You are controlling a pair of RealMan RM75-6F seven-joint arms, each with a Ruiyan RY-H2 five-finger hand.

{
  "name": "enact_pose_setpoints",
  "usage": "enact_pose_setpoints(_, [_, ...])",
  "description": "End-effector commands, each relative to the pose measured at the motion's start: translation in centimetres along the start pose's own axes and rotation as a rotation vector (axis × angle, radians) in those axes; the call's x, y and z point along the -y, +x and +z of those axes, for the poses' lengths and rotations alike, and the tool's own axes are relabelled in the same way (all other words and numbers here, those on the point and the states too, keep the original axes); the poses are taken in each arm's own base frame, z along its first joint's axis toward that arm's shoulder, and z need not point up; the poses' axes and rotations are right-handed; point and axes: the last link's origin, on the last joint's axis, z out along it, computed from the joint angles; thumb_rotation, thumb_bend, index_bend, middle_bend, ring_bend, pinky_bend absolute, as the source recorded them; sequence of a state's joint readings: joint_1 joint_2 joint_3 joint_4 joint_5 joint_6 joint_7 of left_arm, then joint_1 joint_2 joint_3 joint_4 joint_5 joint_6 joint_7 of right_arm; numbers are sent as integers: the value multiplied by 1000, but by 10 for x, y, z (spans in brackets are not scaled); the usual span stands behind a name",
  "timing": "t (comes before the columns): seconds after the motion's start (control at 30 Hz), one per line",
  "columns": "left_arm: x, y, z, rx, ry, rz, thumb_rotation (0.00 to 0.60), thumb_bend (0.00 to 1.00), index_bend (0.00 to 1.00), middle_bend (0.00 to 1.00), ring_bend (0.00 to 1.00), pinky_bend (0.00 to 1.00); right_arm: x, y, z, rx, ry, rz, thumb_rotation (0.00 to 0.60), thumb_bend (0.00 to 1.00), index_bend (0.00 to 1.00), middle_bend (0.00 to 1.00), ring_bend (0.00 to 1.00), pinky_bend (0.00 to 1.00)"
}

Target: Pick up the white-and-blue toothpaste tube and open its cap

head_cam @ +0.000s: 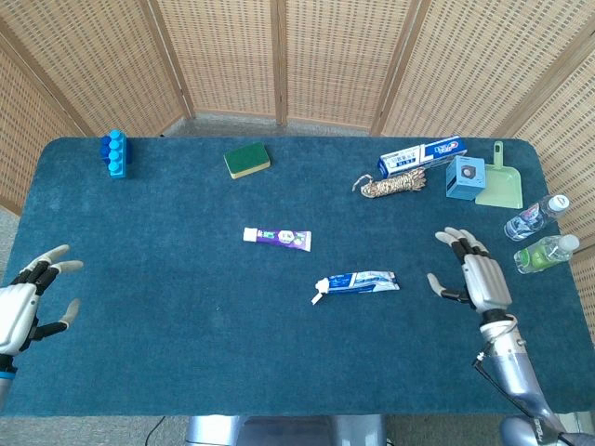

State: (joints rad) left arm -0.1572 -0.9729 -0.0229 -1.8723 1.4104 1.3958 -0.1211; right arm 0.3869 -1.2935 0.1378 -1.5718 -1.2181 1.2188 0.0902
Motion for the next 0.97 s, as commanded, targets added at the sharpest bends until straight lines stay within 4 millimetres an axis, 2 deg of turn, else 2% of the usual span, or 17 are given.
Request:
enact_pose_setpoints(0.03, [8,-8,-10,-18,23,43,600,394,264,135,106,188,-9,7,-24,-68,-10,-161,580,387,224,154,18,126])
enact_pose_setpoints(0.1, [12,-10,-14,-29,37,94,600,394,264,138,106,186,-11,10,-32,-98,-22,-227,600,387,233,166,21,126])
enact_pose_setpoints(0.33, [14,-16,-27,-90,37,204,600,394,264,143,106,157,-20,11,-57,-145,-88,-356,600,387,242,180,29,126])
enact_pose_setpoints(0.5, [15,-26,-40,-115,24,236,600,395,264,145,106,137,-23,10,-72,-167,-111,-371,600,379,243,179,28,127])
enact_pose_setpoints(0.63, [15,-30,-42,-105,30,227,600,394,264,145,105,132,-18,14,-74,-188,-92,-355,600,379,242,180,29,126])
enact_pose_setpoints(0.97, [14,-25,-37,-97,53,233,600,395,260,144,105,123,-17,16,-75,-204,-88,-328,600,376,243,179,28,126])
